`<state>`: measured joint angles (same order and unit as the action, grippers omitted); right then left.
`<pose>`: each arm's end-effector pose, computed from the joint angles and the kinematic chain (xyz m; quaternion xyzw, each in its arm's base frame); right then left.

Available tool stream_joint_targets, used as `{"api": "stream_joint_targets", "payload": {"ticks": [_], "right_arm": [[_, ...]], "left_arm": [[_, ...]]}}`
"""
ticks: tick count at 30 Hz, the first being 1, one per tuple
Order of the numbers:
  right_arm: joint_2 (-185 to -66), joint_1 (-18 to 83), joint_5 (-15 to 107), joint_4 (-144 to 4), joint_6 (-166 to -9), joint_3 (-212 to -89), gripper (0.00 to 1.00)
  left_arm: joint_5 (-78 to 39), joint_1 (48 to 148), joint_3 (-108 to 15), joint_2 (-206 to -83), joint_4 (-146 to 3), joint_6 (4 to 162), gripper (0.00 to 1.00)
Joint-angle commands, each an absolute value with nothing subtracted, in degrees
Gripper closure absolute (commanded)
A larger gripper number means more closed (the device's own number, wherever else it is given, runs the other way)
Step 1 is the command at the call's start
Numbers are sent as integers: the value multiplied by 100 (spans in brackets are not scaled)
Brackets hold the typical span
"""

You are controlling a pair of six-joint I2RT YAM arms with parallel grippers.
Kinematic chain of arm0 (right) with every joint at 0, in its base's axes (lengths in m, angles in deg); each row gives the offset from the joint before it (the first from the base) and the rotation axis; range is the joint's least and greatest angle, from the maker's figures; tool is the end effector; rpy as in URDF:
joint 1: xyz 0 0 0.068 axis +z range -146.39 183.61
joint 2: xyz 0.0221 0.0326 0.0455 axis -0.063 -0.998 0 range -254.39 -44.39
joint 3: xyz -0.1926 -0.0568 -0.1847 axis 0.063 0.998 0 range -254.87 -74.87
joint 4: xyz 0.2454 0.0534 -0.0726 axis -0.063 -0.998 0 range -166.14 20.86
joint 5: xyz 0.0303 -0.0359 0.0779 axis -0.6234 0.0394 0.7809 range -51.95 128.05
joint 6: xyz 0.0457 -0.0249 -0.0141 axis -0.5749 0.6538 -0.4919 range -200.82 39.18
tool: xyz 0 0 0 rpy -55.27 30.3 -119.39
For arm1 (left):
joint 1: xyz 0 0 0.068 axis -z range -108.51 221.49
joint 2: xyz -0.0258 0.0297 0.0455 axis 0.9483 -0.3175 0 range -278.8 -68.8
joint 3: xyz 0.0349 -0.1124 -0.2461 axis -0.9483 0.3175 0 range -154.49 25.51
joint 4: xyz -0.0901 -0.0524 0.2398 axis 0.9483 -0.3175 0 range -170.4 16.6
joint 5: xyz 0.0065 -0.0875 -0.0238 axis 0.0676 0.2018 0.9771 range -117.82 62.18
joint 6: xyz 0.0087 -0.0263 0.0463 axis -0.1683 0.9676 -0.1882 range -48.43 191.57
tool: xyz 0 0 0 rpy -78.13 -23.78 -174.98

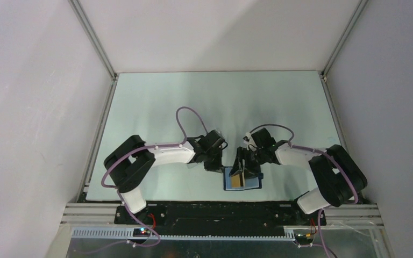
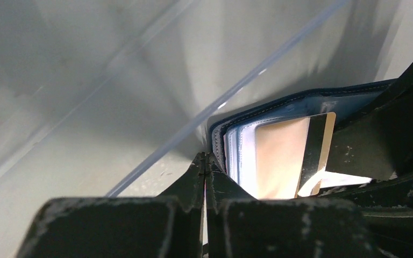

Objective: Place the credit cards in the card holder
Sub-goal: Insert the credit card into the card holder.

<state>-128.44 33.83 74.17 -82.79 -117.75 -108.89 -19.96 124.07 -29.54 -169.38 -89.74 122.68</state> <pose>0.1982 0.1397 0.1347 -0.0163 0.9283 0.3712 0.0134 0.1994 -0.2686 0.1438 0.0291 0.9674 -0.2318 0.0974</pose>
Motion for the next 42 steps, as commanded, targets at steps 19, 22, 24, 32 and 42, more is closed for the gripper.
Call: {"api": "stream_joint_targets", "payload": {"ticks": [19,22,24,32,42], "right_arm": [[-13077,4571,5784,-9285,-11615,-11854,21],[-13000,4735,5360,-9717,-11454,-12058,20],[-13019,4843,5136,-9909,-11388,-12164,19],[-12936,5069,5007,-10139,-11341,-12332,16],[-12373,4910,5184,-10204,-11553,-12435,1]], "left_arm": [[-2228,12452,-2084,-16232,-9345,12770,100],[-2208,12456,-2072,-16172,-9344,12810,100],[-2214,12451,-2058,-16174,-9351,12835,100],[-2153,12458,-1996,-16090,-9342,12893,100],[-1997,12459,-2004,-15926,-9315,12904,100]]}}
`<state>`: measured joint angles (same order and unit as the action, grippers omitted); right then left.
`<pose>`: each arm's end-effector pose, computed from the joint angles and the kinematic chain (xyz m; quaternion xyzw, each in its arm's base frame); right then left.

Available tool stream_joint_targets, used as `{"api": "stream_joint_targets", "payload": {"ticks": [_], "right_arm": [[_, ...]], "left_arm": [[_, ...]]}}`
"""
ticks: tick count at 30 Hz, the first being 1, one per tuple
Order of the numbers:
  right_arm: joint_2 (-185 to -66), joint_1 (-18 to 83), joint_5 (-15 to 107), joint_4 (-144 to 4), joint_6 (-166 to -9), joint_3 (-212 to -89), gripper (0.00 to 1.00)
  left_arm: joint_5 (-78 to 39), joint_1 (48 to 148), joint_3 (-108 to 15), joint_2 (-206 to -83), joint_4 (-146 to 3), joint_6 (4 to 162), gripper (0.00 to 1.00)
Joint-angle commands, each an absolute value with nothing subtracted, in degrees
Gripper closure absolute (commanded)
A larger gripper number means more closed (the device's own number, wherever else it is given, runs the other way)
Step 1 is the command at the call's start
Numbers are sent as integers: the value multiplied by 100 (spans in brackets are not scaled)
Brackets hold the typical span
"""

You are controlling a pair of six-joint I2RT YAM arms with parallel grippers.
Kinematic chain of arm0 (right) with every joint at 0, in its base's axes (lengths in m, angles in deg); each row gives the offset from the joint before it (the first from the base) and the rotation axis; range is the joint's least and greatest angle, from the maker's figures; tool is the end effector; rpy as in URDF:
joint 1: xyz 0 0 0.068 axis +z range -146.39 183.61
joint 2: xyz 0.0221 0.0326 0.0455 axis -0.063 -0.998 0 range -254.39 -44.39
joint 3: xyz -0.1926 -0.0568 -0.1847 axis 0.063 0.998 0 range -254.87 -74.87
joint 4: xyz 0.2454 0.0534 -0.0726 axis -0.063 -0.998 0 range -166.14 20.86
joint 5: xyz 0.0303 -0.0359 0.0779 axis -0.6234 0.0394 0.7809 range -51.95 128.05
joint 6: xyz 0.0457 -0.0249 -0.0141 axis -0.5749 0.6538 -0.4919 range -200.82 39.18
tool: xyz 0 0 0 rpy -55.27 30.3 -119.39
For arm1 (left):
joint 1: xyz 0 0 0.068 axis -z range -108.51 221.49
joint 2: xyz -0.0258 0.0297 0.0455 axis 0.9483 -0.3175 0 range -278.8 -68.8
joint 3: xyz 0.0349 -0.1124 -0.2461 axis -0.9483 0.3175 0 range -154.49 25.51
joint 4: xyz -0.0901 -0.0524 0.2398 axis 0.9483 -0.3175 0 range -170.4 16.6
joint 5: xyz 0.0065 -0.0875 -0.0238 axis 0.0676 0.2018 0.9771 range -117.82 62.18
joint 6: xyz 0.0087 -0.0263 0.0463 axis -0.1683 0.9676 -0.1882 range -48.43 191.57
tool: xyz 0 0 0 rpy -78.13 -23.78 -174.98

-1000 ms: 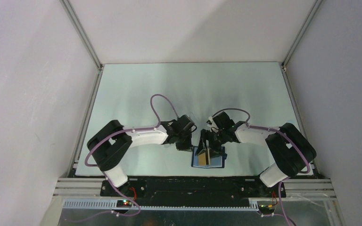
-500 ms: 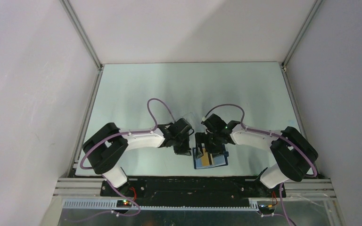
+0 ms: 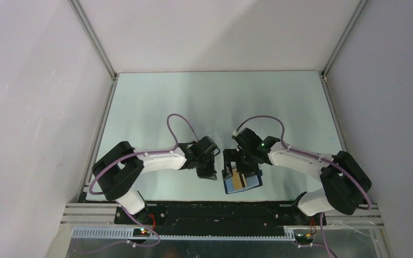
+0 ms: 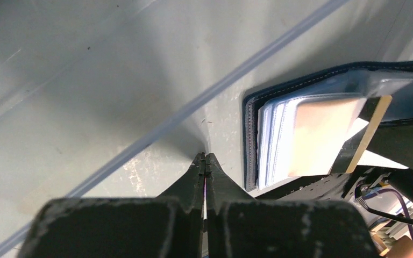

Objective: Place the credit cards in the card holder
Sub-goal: Insert the credit card into the card holder.

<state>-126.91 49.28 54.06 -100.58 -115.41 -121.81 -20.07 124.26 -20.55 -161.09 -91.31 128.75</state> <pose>0.1762 0.1943 0.1818 -0.1213 0.9632 0.2315 0.0628 0.1723 -0.2346 0.1435 -0.0223 0.9723 -0.2207 0.0741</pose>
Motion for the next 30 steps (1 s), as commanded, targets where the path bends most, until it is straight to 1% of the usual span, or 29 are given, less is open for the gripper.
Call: {"api": "stream_joint_targets", "payload": {"ticks": [1,8,14,21,24,27,30], "right_arm": [[-12362,4915,5035,-10299,-11492,-12466,1],[-12455,4927,4763,-10560,-11329,-12480,3],[-12793,4905,4790,-10446,-11253,-12472,13],[-13375,4893,5332,-9925,-11289,-12470,28],[-13430,4912,5645,-9727,-11368,-12475,40],[-13359,4957,5880,-9541,-11512,-12479,46],[-13258,4993,5973,-9454,-11627,-12479,57]], "left_arm": [[-1993,12456,-2016,-15898,-9312,12883,100],[-1915,12458,-2198,-16019,-9269,12791,100],[-1831,12467,-2302,-16250,-9191,12790,100],[-1772,12493,-2370,-16469,-9144,12789,100],[-1772,12506,-2371,-16490,-9125,12794,100],[-1749,12519,-2391,-16535,-9123,12773,100],[-1734,12525,-2408,-16562,-9118,12773,100]]}}
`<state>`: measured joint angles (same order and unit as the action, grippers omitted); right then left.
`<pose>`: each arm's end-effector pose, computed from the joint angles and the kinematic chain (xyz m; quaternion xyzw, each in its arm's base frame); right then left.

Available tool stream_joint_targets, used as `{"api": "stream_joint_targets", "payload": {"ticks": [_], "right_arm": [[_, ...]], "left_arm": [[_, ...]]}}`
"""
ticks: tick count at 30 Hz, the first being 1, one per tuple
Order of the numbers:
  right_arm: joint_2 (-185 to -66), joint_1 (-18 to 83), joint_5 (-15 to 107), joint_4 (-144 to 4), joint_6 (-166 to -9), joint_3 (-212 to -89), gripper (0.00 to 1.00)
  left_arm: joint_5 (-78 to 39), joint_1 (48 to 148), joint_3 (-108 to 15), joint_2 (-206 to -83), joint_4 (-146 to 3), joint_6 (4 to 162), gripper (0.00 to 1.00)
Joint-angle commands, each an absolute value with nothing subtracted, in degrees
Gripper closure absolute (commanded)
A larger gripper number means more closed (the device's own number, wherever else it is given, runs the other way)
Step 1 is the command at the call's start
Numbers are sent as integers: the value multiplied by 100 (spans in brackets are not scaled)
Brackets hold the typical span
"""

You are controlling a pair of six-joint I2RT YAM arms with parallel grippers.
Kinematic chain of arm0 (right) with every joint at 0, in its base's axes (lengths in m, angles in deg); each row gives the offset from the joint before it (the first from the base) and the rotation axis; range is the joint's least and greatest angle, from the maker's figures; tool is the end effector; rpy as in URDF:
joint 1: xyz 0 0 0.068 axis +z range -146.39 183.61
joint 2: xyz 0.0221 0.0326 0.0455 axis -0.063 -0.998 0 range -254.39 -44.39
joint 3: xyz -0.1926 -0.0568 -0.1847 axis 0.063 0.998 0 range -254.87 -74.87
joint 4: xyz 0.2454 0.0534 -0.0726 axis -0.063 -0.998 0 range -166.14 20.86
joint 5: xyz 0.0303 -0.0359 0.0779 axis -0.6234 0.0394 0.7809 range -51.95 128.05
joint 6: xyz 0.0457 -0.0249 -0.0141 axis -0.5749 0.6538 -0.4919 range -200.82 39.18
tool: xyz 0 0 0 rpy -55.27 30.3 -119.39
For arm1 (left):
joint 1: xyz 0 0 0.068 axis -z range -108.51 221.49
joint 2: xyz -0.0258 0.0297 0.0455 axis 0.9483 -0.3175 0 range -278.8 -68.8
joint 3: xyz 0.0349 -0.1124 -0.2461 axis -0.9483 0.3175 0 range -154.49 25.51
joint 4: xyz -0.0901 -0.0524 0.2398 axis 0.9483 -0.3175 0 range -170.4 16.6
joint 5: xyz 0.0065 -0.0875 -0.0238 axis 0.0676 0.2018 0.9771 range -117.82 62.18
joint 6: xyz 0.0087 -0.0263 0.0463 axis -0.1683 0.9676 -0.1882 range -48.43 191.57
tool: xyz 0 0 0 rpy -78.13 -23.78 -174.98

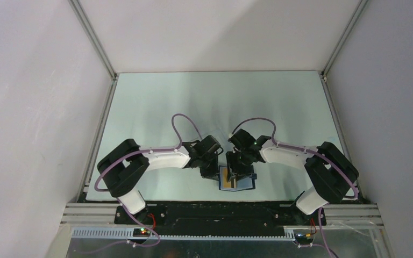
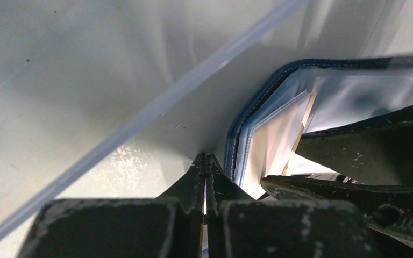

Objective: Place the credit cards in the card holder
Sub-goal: Insert the credit card into the card holder.

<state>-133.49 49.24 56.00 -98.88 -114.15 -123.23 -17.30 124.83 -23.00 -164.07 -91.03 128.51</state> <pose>0.1857 0.2054 0.1613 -0.1306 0.9650 0.2252 0.0315 0.1757 -0.2469 0.1407 -0.0102 0.9712 -0.2322 0.0527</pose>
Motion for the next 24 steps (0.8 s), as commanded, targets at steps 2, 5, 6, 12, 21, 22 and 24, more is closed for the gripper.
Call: {"api": "stream_joint_targets", "payload": {"ticks": [2,5,6,12,21,22,24], "right_arm": [[-13243,5022,6057,-9385,-11689,-12479,59],[-13278,5021,6086,-9315,-11715,-12480,60],[-13297,5020,6092,-9318,-11700,-12484,60],[-13143,5018,5634,-9774,-11559,-12564,47],[-12766,4931,5343,-10276,-11361,-12568,33],[-12730,4899,5338,-10296,-11348,-12563,36],[-12689,4784,5365,-10343,-11300,-12548,43]], "left_arm": [[-1716,12535,-2430,-16582,-9120,12759,100],[-1711,12545,-2445,-16577,-9123,12756,100],[-1715,12550,-2416,-16538,-9121,12762,100],[-2312,12527,-2168,-15991,-9401,12744,94],[-2708,12534,-2181,-15218,-9801,12835,48],[-2679,12535,-2219,-15206,-9801,12826,48],[-2600,12540,-2334,-15198,-9760,12819,51]]}}
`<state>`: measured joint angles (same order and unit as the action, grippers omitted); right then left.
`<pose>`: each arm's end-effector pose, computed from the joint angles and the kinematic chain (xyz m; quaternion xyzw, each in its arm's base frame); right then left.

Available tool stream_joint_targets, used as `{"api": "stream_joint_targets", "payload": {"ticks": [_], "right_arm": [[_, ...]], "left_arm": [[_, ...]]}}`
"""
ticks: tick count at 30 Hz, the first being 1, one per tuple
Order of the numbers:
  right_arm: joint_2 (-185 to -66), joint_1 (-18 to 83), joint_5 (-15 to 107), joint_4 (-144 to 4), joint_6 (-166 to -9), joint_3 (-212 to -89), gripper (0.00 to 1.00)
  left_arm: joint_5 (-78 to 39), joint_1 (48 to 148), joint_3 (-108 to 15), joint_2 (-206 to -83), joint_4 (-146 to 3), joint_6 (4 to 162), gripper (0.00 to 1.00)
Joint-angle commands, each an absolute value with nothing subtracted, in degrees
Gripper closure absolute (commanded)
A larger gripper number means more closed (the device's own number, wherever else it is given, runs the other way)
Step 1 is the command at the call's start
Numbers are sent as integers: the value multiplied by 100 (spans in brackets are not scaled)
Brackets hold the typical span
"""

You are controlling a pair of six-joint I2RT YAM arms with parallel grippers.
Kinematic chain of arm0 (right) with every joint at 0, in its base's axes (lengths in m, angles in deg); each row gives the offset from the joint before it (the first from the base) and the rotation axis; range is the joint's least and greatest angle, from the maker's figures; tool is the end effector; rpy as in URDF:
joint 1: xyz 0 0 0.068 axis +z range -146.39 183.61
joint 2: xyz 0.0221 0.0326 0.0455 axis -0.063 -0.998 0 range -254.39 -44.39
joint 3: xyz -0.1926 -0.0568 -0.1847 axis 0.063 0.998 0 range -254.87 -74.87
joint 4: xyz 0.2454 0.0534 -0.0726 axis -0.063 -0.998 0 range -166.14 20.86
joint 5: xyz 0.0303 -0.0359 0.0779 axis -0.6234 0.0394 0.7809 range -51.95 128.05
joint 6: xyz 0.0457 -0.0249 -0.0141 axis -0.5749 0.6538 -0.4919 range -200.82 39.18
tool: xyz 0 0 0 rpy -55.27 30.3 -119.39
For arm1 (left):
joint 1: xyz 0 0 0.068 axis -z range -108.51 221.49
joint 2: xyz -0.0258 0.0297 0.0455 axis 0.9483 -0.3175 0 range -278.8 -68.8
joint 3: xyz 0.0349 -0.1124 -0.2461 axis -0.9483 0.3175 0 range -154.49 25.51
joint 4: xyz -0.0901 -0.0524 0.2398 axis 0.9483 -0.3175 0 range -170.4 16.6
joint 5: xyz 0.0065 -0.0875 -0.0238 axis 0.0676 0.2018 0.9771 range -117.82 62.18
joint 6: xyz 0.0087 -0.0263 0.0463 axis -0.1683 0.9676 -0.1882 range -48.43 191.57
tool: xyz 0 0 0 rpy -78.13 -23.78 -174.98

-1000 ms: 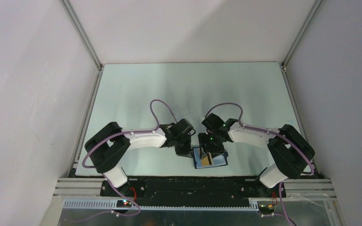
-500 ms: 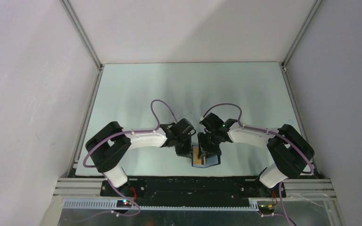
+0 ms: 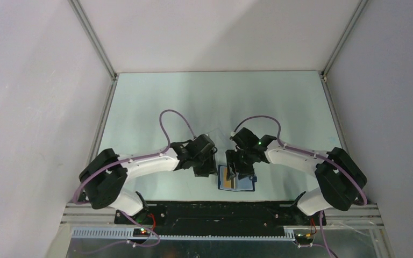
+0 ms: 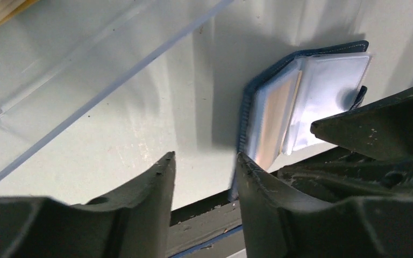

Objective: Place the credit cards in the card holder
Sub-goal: Insert the credit card into the card holder, then turn over the card slot in the card holder.

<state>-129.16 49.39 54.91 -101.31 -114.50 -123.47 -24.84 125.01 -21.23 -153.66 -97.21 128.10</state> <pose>0.1803 0.1999 0.1797 -0.1298 0.9633 0.2296 0.0509 0.1636 -0.2244 0.1757 -0.0192 0.9696 -0.2132 0.1182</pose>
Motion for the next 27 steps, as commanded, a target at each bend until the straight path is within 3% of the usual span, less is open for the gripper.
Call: {"api": "stream_joint_targets", "payload": {"ticks": [1,6,13,17,27], "right_arm": [[-12677,4743,5412,-10349,-11258,-12516,46],[-12624,4363,5651,-10179,-11134,-12305,64],[-12760,4012,5770,-10080,-11094,-11940,88],[-12887,3890,5855,-10086,-11063,-11827,97],[-13246,3784,5893,-10194,-11040,-11820,100]], "left_arm": [[-2541,12540,-2390,-15200,-9732,12817,52],[-2353,12552,-2543,-15224,-9492,12858,63],[-2014,12555,-2396,-15548,-8820,12985,63],[-1848,12554,-2263,-15783,-8340,13102,62],[-1987,12551,-2198,-16265,-8223,13133,58]]}}
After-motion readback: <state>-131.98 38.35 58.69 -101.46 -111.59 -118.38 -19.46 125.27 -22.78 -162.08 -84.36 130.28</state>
